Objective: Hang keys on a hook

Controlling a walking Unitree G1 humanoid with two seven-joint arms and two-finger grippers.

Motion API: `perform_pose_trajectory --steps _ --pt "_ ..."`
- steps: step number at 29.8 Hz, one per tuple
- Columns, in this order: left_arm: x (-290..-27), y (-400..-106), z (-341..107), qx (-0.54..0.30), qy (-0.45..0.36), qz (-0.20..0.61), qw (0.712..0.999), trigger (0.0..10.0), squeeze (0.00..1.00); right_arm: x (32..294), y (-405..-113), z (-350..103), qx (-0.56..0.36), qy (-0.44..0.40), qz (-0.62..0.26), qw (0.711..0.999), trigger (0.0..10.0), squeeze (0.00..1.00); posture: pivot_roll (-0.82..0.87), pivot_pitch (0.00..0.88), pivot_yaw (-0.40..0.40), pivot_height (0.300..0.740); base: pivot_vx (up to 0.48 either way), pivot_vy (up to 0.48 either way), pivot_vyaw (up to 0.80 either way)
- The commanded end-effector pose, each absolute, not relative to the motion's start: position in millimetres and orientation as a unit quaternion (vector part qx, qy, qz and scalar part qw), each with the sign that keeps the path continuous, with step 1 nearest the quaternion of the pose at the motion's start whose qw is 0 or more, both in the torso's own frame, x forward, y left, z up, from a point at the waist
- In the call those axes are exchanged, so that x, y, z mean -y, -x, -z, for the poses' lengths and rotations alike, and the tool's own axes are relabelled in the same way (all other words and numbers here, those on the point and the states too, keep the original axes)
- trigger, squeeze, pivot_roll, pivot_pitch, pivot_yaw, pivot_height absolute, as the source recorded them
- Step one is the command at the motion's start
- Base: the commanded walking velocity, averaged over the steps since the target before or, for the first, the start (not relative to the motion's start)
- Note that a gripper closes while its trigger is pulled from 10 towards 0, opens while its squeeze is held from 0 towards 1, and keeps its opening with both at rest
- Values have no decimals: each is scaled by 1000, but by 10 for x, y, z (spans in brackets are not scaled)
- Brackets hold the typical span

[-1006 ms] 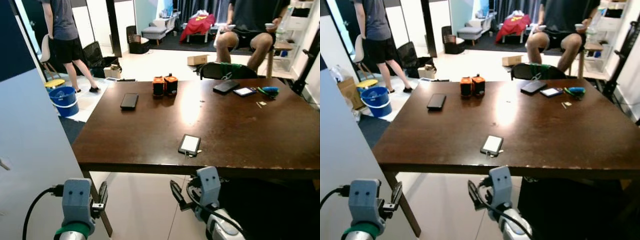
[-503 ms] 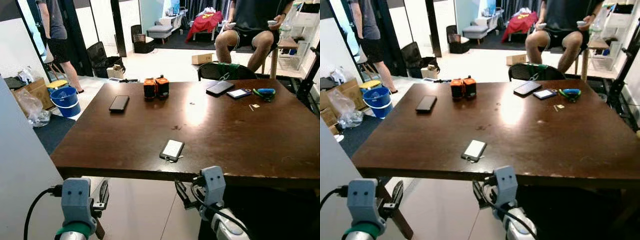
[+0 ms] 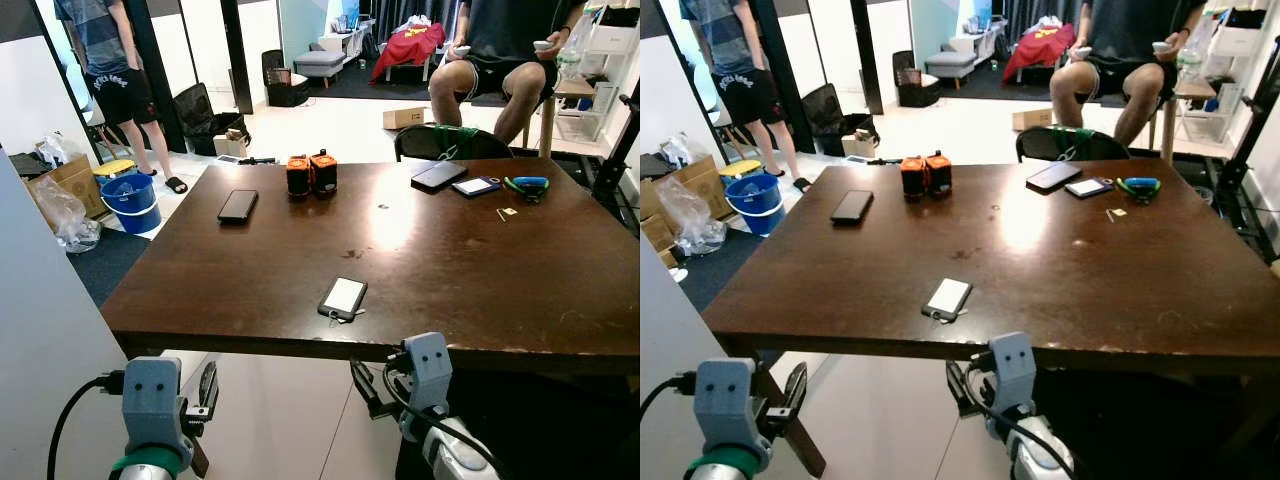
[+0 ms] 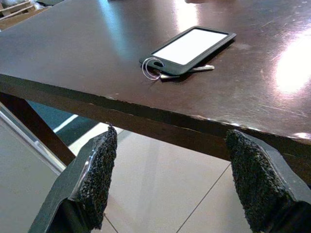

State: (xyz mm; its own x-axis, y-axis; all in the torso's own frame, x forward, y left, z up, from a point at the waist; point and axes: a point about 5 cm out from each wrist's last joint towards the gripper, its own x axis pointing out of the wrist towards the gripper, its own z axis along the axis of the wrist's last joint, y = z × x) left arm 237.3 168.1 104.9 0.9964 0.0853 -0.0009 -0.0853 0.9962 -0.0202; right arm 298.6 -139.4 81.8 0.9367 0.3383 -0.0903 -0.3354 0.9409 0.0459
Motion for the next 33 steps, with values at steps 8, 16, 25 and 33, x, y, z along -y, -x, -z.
perform_pose_trajectory --steps 8,16,25,33 --pt "-1717 -2351 -1050 0 18 -49 999 10000 0 1372 -2963 -781 -57 -25 -170 983 10000 0 -173 0 145 740 0 60 0" --pt "-1712 -2346 -1051 0 15 -49 999 10000 0 1377 -2972 -792 -56 -24 -167 984 10000 0 -174 0 145 740 0 0 0" --pt "-1714 -2348 -1043 -1 14 -50 999 10000 0 1379 -2980 -798 -56 -23 -166 984 10000 0 -175 0 145 740 0 0 0" --pt "-1713 -2346 -1039 -2 15 -51 999 10000 0 1377 -2981 -795 -56 -23 -167 984 10000 0 -175 0 145 740 0 0 0"
